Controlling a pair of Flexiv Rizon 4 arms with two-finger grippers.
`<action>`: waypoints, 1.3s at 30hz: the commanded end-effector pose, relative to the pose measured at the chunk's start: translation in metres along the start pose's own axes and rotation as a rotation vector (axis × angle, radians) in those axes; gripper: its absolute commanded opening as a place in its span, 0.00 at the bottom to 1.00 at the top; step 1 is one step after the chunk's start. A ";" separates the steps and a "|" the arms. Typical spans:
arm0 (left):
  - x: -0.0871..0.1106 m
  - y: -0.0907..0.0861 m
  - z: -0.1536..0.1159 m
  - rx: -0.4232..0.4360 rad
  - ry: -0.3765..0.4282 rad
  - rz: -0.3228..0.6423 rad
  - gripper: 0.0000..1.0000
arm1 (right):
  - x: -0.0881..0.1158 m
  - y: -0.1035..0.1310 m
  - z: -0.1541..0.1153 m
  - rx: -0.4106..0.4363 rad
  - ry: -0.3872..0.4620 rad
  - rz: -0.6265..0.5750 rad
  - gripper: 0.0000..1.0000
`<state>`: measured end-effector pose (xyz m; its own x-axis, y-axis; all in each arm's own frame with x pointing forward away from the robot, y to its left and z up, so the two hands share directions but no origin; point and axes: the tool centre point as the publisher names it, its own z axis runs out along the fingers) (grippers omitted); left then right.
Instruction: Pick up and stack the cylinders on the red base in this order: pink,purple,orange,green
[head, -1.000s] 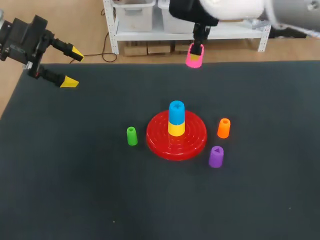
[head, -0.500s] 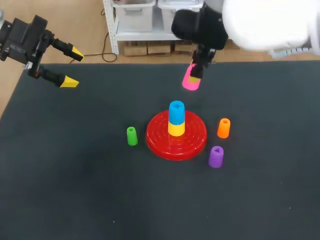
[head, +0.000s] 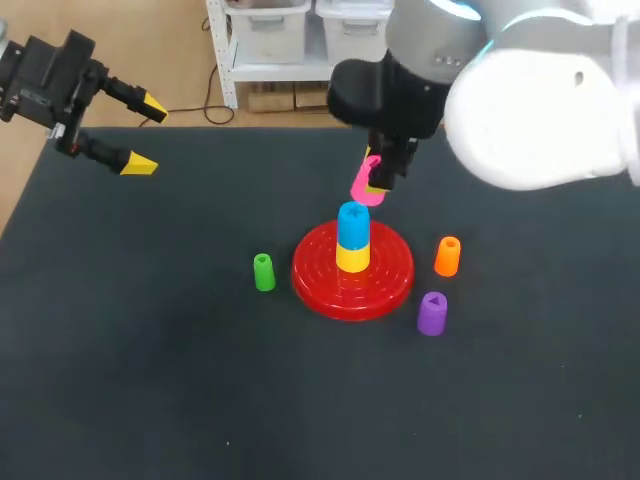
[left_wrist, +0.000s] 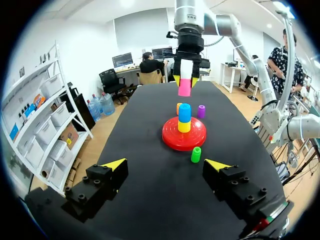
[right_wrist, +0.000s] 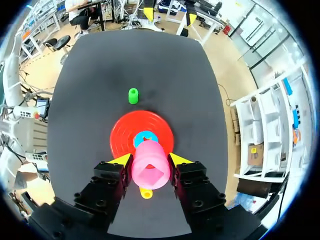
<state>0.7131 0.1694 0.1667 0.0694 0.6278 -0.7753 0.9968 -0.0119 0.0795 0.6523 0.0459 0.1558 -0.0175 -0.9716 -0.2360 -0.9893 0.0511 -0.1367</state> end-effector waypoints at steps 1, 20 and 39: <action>0.001 0.000 0.000 0.001 0.000 0.001 1.00 | -0.009 0.000 0.006 -0.032 0.028 -0.023 0.00; 0.001 0.000 0.000 0.001 0.000 0.001 1.00 | -0.014 -0.001 0.015 -0.097 0.089 -0.040 0.00; 0.001 0.000 0.000 0.001 0.000 0.001 1.00 | -0.013 -0.001 0.028 -0.104 0.109 -0.028 0.00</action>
<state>0.7131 0.1694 0.1667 0.0694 0.6277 -0.7753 0.9968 -0.0119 0.0795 0.6573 0.0639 0.1326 0.0022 -0.9918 -0.1279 -0.9991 0.0031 -0.0415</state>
